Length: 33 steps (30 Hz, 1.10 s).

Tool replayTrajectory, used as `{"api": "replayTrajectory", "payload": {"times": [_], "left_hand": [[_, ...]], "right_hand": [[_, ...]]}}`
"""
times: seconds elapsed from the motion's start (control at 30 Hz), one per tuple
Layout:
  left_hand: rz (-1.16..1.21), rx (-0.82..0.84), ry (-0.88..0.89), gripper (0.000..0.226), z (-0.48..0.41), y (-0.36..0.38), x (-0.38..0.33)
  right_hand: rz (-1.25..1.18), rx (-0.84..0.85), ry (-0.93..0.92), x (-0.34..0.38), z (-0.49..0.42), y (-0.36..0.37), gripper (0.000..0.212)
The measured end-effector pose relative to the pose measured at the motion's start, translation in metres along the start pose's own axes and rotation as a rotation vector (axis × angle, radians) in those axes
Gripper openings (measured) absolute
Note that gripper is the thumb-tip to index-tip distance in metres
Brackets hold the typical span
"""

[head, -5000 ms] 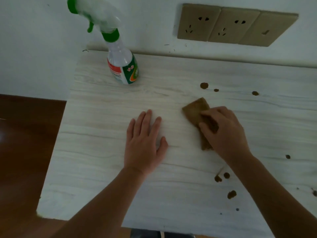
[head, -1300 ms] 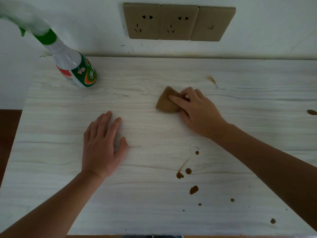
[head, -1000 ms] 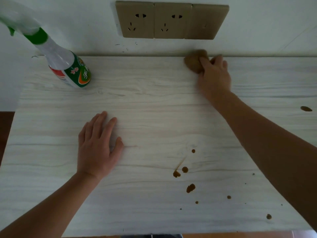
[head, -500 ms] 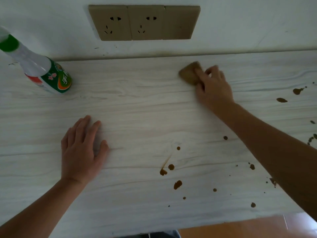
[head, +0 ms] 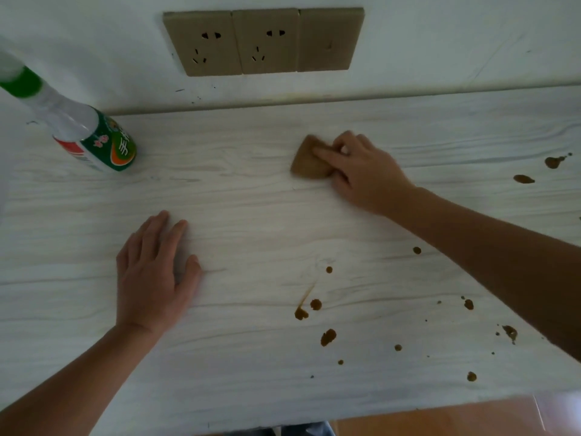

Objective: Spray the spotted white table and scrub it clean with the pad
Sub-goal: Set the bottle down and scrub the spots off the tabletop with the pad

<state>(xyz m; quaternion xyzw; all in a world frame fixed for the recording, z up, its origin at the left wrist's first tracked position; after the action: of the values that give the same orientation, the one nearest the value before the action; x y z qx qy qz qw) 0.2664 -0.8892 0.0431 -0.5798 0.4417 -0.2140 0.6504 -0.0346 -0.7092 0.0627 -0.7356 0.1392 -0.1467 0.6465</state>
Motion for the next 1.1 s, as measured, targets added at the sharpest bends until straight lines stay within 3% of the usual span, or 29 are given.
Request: {"api": "replayTrajectory", "payload": {"times": [0.13,0.23,0.3,0.43,0.6,0.7,0.8,0.93,1.03,1.1], "left_hand": [[-0.001,-0.014,0.002,0.063,0.000,-0.001,0.001],[-0.002,-0.013,0.002,0.062,0.000,0.000,0.002],[-0.004,-0.008,-0.001,0.062,0.000,0.000,0.002],[-0.012,0.000,0.003,0.062,0.000,0.001,0.001],[0.004,0.004,-0.001,0.062,0.002,-0.001,-0.001],[0.004,-0.004,0.014,0.062,0.002,-0.001,-0.002],[-0.004,-0.007,0.023,0.062,0.000,-0.001,-0.001],[-0.004,0.001,0.021,0.062,0.000,0.000,-0.001],[-0.003,-0.006,0.026,0.062,0.001,-0.002,-0.001],[0.004,-0.016,0.025,0.062,0.002,-0.003,0.000]], "right_hand": [[-0.007,-0.015,0.526,-0.076,-0.016,-0.001,0.048],[0.015,0.026,0.706,-0.073,-0.024,0.007,0.050],[0.033,0.035,0.650,-0.047,-0.020,0.010,0.051],[-0.015,-0.056,0.296,0.041,0.029,-0.002,0.050],[-0.141,0.123,-0.100,0.143,0.133,-0.007,0.051],[-0.129,0.141,-0.200,0.139,0.138,-0.006,0.050],[-0.076,0.047,-0.014,0.091,0.091,-0.006,0.048],[-0.078,-0.062,0.432,0.036,0.035,-0.005,0.043],[-0.105,-0.058,0.647,0.050,0.021,0.004,0.043],[-0.143,-0.055,0.635,0.084,0.024,0.008,0.045]]}}
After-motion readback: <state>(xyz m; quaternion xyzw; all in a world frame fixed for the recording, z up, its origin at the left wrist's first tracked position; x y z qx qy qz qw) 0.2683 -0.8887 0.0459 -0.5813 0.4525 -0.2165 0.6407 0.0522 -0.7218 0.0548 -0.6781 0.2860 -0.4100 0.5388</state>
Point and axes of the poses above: each hand's wrist, its own z-axis away from the middle knuckle, its own y-axis out of the palm, x = y × z, the point moved 9 cm from there along -z, towards the middle knuckle, and after that the axes turned 6 degrees about z, right-handed, at the moved point
